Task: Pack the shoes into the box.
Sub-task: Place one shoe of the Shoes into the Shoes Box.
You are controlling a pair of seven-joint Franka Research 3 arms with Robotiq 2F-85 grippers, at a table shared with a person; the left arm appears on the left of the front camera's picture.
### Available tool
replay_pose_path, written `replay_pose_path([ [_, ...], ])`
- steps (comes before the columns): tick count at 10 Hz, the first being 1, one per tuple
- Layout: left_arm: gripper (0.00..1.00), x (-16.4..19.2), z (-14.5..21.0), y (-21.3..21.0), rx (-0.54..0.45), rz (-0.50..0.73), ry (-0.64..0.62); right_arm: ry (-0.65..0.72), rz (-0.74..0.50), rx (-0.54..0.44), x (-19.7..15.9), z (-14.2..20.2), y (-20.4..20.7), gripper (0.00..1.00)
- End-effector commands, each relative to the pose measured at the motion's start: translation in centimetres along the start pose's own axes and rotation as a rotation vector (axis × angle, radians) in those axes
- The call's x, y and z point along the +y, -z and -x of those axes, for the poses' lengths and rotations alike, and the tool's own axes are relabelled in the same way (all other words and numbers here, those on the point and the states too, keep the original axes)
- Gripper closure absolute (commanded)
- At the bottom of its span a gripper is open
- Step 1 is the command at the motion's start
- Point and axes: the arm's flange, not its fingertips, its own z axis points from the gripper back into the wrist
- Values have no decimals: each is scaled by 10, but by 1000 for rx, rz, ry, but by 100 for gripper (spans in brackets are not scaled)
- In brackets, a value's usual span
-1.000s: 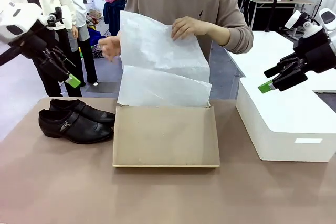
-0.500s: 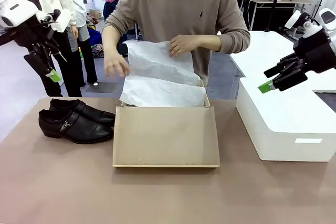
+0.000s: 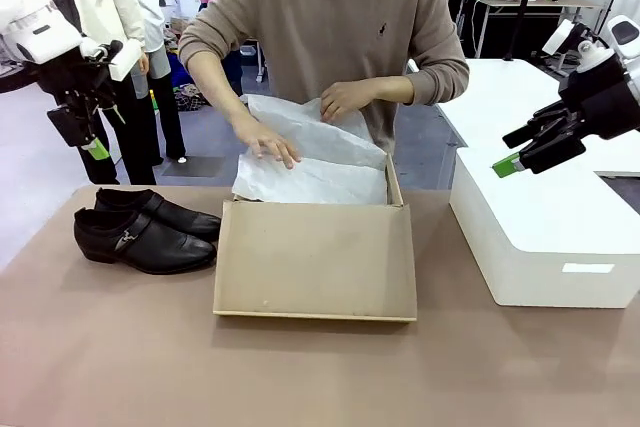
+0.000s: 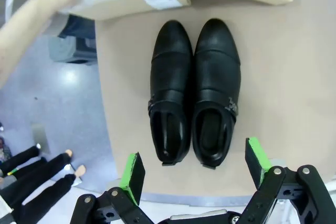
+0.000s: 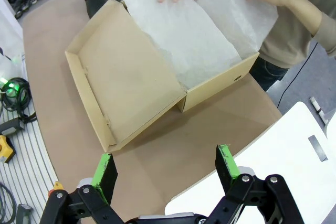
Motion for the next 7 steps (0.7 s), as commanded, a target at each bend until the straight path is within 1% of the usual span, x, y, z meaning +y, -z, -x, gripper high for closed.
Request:
replay_pose_path([
  [1,0,14,3,3,59,21,13,-25,-12,-29,-4,0,1,0],
  [2,0,18,4,6,79,19,10,-25,-12,-29,-4,0,1,0],
  [3,0,18,5,7,81,43,14,-25,-12,-29,-4,0,1,0],
  [4,0,12,5,10,42,15,3,-25,-12,-29,-4,0,1,0],
  [7,0,12,5,10,42,15,3,-25,-12,-29,-4,0,1,0],
])
